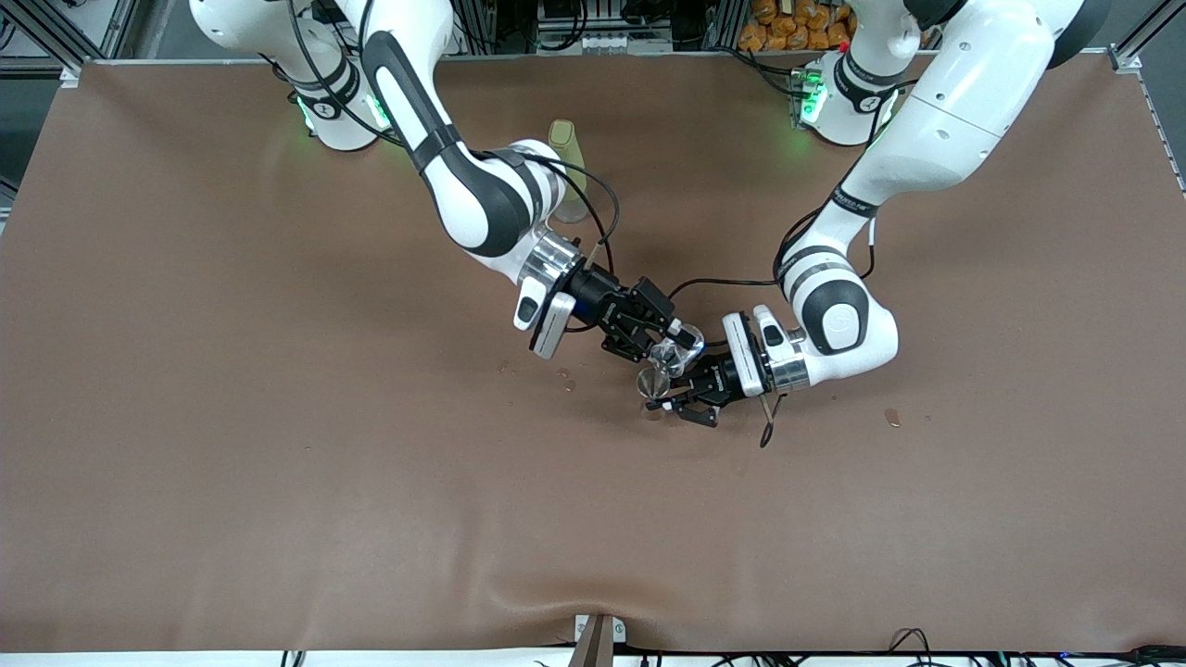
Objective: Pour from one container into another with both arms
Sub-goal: 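Tilt the beaker with the right gripper over the jigger's cup, then hold the beaker tilted, pouring liquid into the jigger held by the left gripper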
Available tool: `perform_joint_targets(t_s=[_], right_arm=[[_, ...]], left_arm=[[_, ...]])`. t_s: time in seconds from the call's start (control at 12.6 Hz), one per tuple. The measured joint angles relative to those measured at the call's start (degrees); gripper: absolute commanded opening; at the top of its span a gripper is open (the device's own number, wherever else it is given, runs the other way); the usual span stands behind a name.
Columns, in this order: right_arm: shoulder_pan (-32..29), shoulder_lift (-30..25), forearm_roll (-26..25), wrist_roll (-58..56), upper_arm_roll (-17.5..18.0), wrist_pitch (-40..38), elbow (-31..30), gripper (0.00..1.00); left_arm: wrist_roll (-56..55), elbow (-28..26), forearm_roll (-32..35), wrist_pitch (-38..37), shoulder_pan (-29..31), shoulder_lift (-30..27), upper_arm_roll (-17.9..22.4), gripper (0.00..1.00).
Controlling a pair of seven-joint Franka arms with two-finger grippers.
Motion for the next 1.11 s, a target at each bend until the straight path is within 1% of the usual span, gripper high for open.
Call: perform_joint_targets(t_s=[0.63,0.95,1.11], right_arm=[[0.05,0.0,1.09,4.08,0.1,0.02,0.14,0.2],[0.16,0.0,1.21,4.46,0.19,0.02,0.21,0.2],[0.16,0.0,2.05,4.62,0.2,0.02,0.21,0.2]], left_arm=[[0.0,-0.18,0.0,0.0,0.0,0.0,0.0,0.0],[0.0,-0.23,0.0,0.0,0.0,0.0,0.0,0.0],[0.0,-0.24,0.0,0.0,0.0,0.0,0.0,0.0]])
